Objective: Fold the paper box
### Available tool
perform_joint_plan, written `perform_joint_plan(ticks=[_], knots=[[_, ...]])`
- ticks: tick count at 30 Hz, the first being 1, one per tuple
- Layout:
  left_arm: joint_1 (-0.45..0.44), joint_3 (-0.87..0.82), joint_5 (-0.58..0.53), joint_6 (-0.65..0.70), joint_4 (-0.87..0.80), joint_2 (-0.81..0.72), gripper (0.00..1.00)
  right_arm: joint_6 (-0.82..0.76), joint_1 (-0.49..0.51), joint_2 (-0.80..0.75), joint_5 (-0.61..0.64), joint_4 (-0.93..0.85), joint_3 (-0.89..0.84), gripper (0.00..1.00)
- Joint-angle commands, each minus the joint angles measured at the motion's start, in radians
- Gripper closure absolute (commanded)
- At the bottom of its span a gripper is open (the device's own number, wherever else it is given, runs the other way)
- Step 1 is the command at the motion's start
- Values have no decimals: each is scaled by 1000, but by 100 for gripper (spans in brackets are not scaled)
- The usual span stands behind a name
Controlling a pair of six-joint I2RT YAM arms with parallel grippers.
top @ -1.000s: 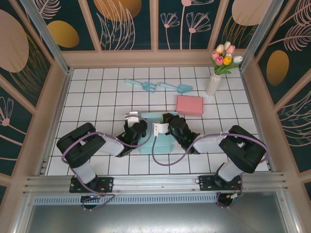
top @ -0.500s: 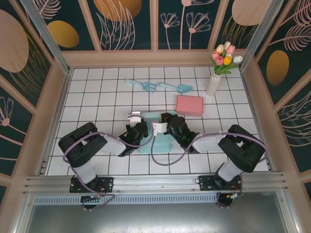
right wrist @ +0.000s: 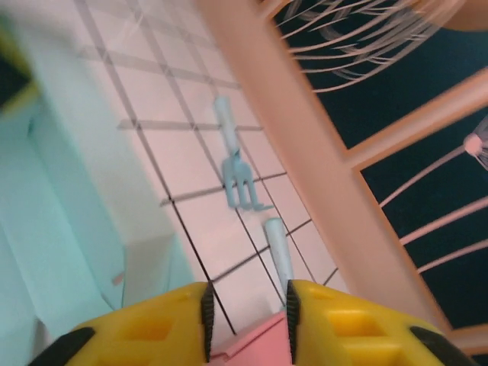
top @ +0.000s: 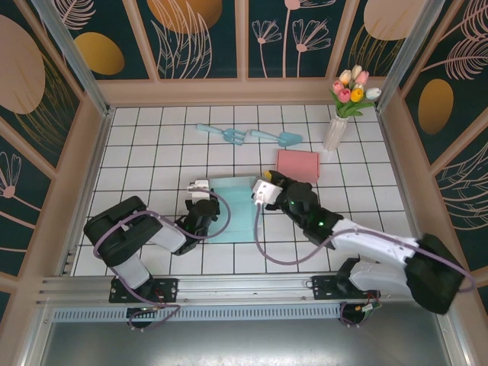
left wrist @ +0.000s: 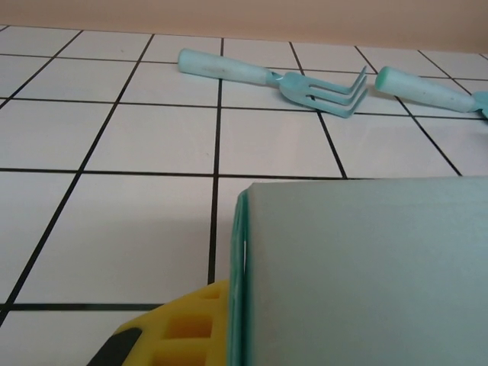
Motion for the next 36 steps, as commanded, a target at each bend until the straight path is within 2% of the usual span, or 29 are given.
perform_joint_plan(ticks=[1, 2, 5, 7, 9, 13, 19, 25, 28, 36], knots=[[2, -36, -16, -35, 62, -35, 100, 436, 23, -125, -32, -68, 18, 71], [3, -46, -9, -48, 61, -45, 100, 554, 23, -140, -41, -72, 16, 70], [1, -61, 8, -108, 9, -90, 100, 1024, 23, -97, 33, -150, 56, 66], [1, -65, -1, -146, -31, -115, 100, 1179, 24, -15, -23, -190, 89, 66], [1, -64, -7, -173, -69, -131, 100, 1245, 31, 55, -84, -121, 82, 67], [1, -55, -20, -209, -134, -150, 100, 1290, 32, 151, -132, -1, 87, 66], [1, -55, -38, -207, -137, -140, 100, 1273, 31, 241, -119, 8, 159, 57], [1, -47, -37, -211, -140, -123, 100, 1287, 44, 290, -166, 23, 197, 55], [2, -46, -45, -212, -144, -120, 100, 1265, 72, 303, -118, -15, 231, 54], [2, -53, -34, -218, -137, -127, 100, 1244, 66, 373, -19, -56, 271, 52]])
